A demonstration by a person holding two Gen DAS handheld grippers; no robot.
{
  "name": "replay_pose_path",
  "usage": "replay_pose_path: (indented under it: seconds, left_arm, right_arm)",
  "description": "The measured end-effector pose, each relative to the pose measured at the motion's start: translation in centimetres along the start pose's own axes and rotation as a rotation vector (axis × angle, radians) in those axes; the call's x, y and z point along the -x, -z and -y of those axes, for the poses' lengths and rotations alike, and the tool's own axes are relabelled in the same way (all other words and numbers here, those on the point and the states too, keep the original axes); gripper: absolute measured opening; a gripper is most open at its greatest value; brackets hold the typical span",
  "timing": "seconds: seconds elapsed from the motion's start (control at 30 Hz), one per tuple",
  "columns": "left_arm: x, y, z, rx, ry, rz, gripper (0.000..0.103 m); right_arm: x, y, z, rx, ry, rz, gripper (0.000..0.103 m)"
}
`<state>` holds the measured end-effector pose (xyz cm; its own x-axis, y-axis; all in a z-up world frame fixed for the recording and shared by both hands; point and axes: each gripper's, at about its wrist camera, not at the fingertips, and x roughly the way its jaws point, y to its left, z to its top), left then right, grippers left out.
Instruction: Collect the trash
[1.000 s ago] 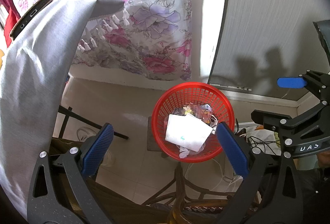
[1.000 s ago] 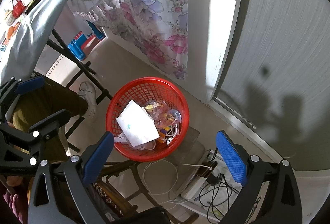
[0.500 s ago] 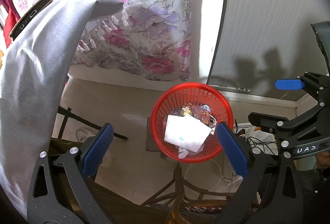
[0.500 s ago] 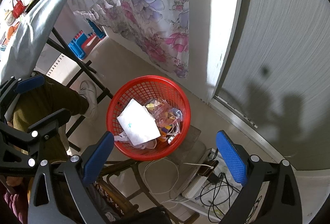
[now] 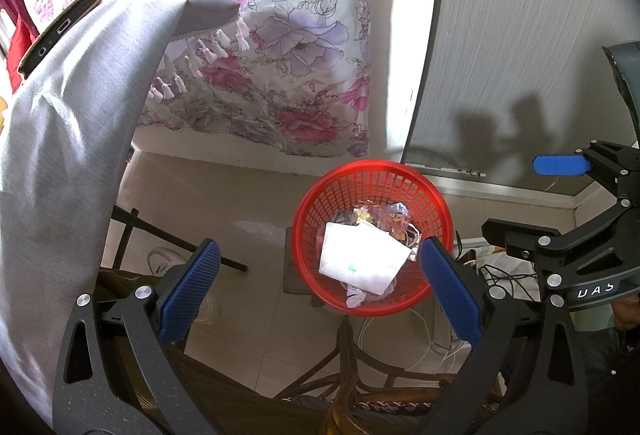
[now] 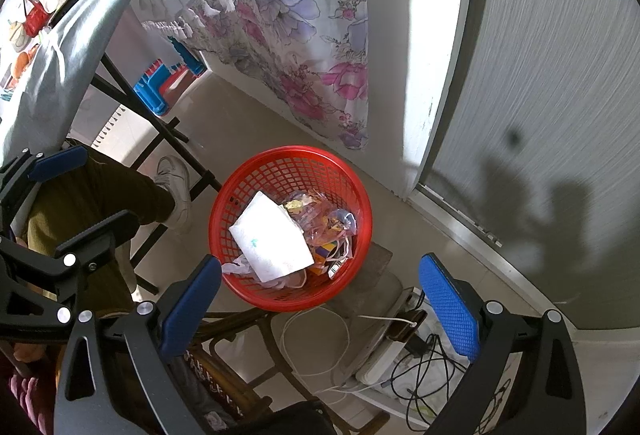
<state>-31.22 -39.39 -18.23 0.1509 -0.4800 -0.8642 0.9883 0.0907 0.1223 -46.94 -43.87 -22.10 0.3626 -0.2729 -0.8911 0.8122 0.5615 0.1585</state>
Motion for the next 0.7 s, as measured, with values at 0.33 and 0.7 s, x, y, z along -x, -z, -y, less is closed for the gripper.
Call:
replay_pose_path:
  seconds: [0.33,0.7]
  left_arm:
    - [0.0,-0.02,-0.01,0.002,0.0,-0.001,0.096]
    - [-0.04,0.01,-0.04,0.002,0.001,0.0,0.096]
  right_arm:
    - [-0.16,0.09,-0.29,-0.001,-0.007,-0.002,0.097]
    - [-0.15,0.22,-0.4,-0.003,-0.012,-0.008,0.097]
